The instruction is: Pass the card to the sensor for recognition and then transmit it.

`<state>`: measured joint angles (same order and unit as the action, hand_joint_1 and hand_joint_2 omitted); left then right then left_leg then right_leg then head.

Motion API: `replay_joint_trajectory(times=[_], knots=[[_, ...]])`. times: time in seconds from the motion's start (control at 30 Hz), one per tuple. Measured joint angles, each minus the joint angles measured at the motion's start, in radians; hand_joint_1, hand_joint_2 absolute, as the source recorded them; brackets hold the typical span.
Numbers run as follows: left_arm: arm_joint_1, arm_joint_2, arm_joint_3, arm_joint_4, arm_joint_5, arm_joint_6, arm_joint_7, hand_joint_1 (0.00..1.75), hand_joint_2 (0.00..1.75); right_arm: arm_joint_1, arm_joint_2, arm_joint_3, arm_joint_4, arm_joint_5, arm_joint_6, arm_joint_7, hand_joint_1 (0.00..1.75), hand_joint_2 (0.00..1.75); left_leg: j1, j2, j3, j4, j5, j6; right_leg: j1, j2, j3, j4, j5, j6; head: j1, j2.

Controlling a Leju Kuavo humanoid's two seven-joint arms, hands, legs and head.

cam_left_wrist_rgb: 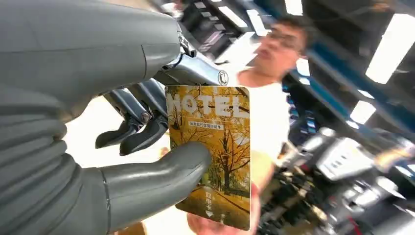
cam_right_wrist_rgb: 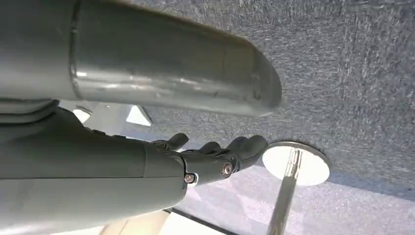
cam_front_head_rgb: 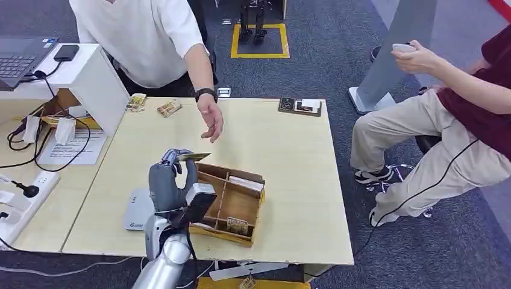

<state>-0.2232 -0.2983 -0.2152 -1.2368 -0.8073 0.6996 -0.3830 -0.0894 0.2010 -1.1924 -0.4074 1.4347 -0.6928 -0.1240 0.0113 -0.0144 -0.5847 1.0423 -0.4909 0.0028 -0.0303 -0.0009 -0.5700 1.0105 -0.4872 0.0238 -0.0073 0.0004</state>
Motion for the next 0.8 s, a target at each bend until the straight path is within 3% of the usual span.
replay_joint_trajectory(times=[0.2, 0.57, 0.63, 0.67, 0.7, 0.73, 0.77, 0.8], knots=[[-0.077, -0.014, 0.098, 0.051, 0.131, 0.000, 0.053, 1.75, 1.75, 0.002, 0.007, -0.029, -0.013, 0.019, 0.000, 0.001, 0.00, 0.00, 0.000, 0.000, 0.000, 0.000, 0.000, 0.000, 0.000, 0.000, 0.000, 0.000, 0.000, 0.000, 0.000, 0.000], [-0.180, -0.025, 0.252, 0.180, 0.071, 0.000, 0.120, 1.75, 1.75, -0.001, 0.010, -0.044, -0.019, 0.035, 0.000, 0.021, 0.00, 0.00, 0.000, 0.000, 0.000, 0.000, 0.000, 0.000, 0.000, 0.000, 0.000, 0.000, 0.000, 0.000, 0.000, 0.000], [-0.181, -0.025, 0.277, 0.193, 0.059, 0.000, 0.115, 1.33, 1.75, -0.001, 0.010, -0.045, -0.019, 0.035, 0.000, 0.022, 0.00, 0.00, 0.000, 0.000, 0.000, 0.000, 0.000, 0.000, 0.000, 0.000, 0.000, 0.000, 0.000, 0.000, 0.000, 0.000], [-0.181, -0.025, 0.285, 0.200, 0.056, 0.000, 0.113, 0.65, 1.75, -0.001, 0.010, -0.046, -0.019, 0.034, 0.000, 0.022, 0.00, 0.00, 0.000, 0.000, 0.000, 0.000, 0.000, 0.000, 0.000, 0.000, 0.000, 0.000, 0.000, 0.000, 0.000, 0.000], [-0.182, -0.025, 0.290, 0.208, 0.054, 0.000, 0.113, 0.28, 1.75, -0.001, 0.010, -0.047, -0.019, 0.034, 0.000, 0.022, 0.00, 0.00, 0.000, 0.000, 0.000, 0.000, 0.000, 0.000, 0.000, 0.000, 0.000, 0.000, 0.000, 0.000, 0.000, 0.000], [-0.182, -0.025, 0.293, 0.218, 0.053, 0.000, 0.113, 0.28, 1.75, -0.001, 0.010, -0.048, -0.019, 0.033, 0.000, 0.022, 0.00, 0.00, 0.000, 0.000, 0.000, 0.000, 0.000, 0.000, 0.000, 0.000, 0.000, 0.000, 0.000, 0.000, 0.000, 0.000], [-0.182, -0.025, 0.293, 0.223, 0.054, 0.000, 0.112, 0.00, 1.75, -0.001, 0.010, -0.048, -0.019, 0.031, 0.000, 0.021, 0.00, 0.00, 0.000, 0.000, 0.000, 0.000, 0.000, 0.000, 0.000, 0.000, 0.000, 0.000, 0.000, 0.000, 0.000, 0.000], [-0.181, -0.026, 0.293, 0.227, 0.061, 0.000, 0.110, 0.00, 1.75, -0.001, 0.010, -0.048, -0.019, 0.027, 0.000, 0.018, 0.00, 0.00, 0.000, 0.000, 0.000, 0.000, 0.000, 0.000, 0.000, 0.000, 0.000, 0.000, 0.000, 0.000, 0.000, 0.000]])
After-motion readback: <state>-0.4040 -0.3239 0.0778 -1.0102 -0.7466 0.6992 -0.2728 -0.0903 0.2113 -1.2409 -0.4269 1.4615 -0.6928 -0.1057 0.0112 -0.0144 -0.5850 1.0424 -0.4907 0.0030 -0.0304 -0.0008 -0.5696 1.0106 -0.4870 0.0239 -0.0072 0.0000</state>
